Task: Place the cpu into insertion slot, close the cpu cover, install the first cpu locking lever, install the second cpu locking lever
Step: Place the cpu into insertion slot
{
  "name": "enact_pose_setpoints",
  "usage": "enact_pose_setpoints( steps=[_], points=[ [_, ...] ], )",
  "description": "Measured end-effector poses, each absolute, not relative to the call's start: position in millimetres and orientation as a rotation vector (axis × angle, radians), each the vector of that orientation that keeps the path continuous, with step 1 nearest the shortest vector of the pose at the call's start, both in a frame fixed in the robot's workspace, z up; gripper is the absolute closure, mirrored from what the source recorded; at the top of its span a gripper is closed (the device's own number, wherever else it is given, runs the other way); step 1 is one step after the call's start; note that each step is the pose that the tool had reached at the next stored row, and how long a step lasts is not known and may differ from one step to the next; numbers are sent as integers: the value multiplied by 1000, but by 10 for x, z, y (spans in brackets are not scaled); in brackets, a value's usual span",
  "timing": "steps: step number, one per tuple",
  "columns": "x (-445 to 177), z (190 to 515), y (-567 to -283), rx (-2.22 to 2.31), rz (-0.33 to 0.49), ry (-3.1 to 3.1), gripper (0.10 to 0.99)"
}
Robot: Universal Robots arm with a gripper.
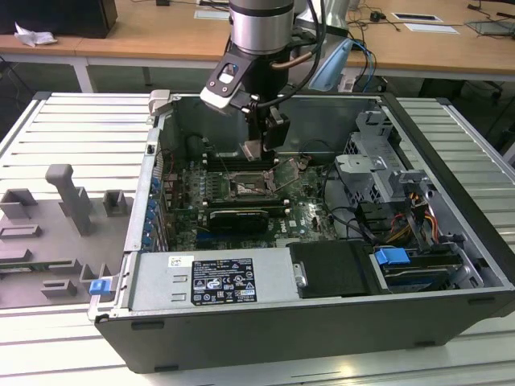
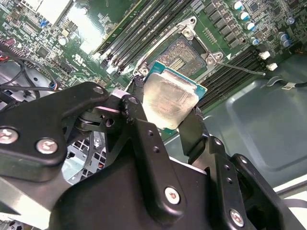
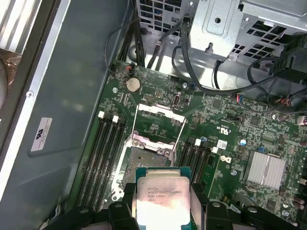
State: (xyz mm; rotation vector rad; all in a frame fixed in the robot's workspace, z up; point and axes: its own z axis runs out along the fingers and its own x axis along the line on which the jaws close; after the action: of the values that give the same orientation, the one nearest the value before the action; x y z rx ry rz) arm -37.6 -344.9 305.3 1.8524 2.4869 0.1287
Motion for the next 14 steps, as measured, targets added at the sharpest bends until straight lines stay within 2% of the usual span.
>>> enact_pose_setpoints(
  steps=[14],
  points=[
    [-377,2998,-3449,1854,129,2486,553]
  ],
)
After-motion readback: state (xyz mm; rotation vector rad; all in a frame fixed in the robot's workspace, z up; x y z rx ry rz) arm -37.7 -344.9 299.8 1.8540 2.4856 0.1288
